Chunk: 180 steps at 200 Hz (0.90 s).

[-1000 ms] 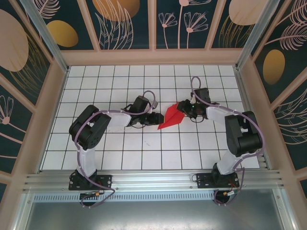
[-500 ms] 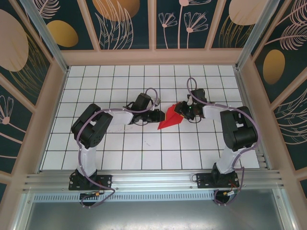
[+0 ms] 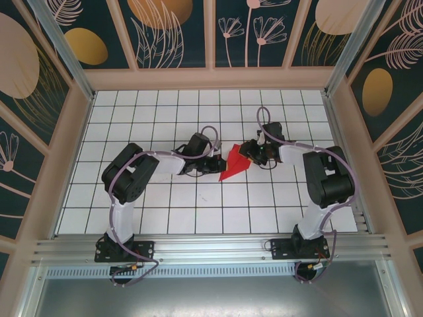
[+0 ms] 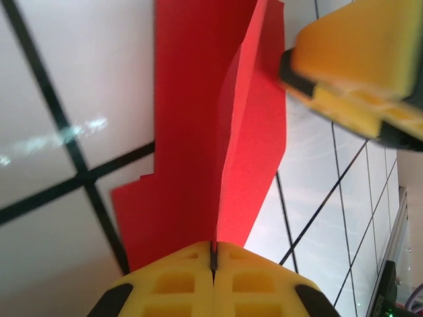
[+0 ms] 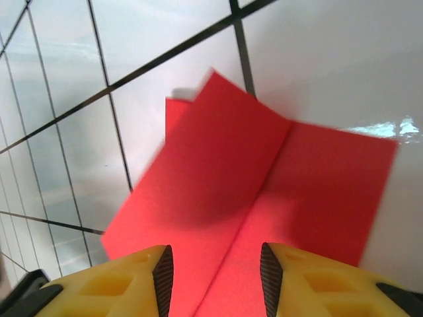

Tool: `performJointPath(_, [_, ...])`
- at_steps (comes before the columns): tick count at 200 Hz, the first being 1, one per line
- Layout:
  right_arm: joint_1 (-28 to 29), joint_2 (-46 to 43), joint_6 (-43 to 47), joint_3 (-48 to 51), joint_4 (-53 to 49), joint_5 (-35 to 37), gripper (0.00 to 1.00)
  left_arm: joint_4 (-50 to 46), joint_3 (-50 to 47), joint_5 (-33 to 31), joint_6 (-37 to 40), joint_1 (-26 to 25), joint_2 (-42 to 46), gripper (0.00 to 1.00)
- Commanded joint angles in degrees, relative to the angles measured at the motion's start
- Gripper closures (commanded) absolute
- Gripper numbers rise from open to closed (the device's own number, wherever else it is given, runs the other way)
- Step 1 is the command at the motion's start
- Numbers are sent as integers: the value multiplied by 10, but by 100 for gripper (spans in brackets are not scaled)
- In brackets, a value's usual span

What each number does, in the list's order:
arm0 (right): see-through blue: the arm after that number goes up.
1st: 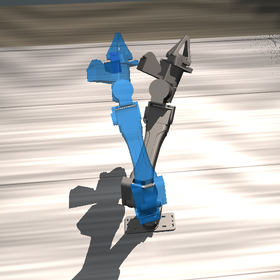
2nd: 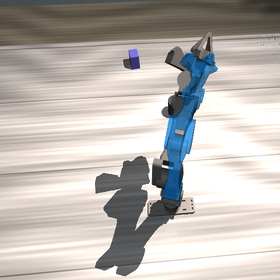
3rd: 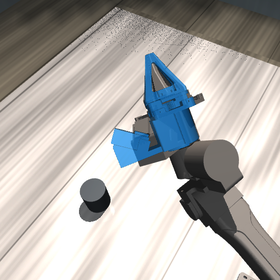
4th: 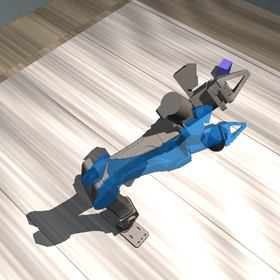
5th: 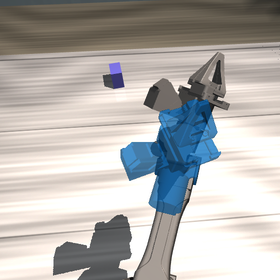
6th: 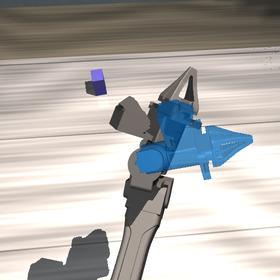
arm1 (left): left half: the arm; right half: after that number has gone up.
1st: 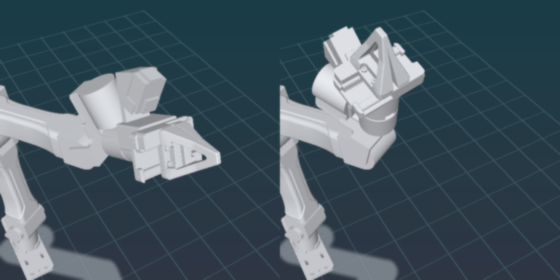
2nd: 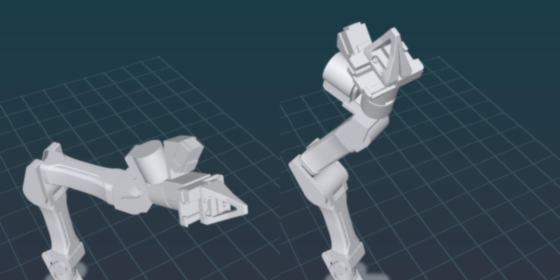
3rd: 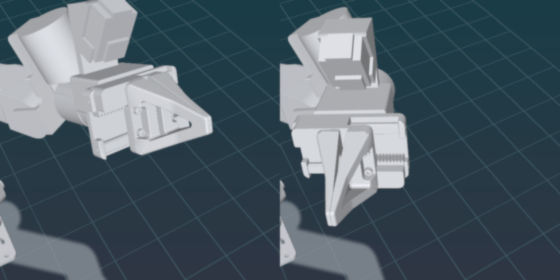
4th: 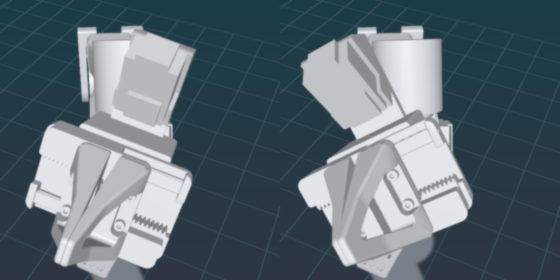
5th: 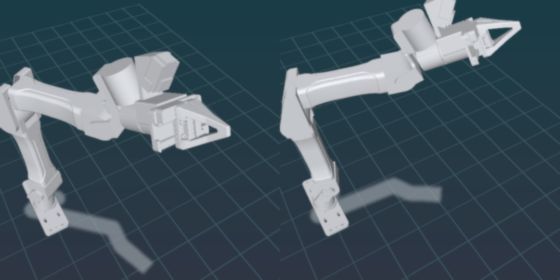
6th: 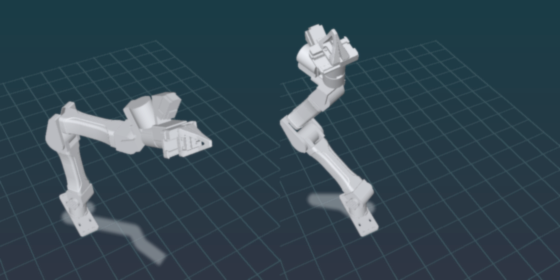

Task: Fold a paper plane with a square sheet of paper (pick it up from the middle)
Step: Fourth fold the wing at the center of the table, then pick up the paper from the center of the table.

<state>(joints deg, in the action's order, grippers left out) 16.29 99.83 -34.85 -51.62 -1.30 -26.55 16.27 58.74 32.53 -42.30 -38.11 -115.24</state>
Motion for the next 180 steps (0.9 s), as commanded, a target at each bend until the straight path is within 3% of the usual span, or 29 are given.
performJointPath(1, [6,-74,-4,29,-13,17,55,76,-63,-6,-73,-7,44,100])
performJointPath(58, [31,-179,-49,140,-10,29,47,216,-214,-63,-183,-43,120,99])
performJointPath(89, [69,-179,-69,159,-1,37,46,240,-237,-65,-197,-60,117,95])
performJointPath(102, [82,-179,-78,161,5,52,46,242,-243,-69,-199,-61,118,85])
performJointPath(123, [97,-179,-92,157,35,40,55,193,-236,-95,-176,-61,138,76])
performJointPath(157, [122,-141,-91,116,66,22,73,126,-227,-138,-146,-61,167,70])
performJointPath(180, [128,-108,-91,92,83,11,77,123,-237,-145,-145,-61,205,66])
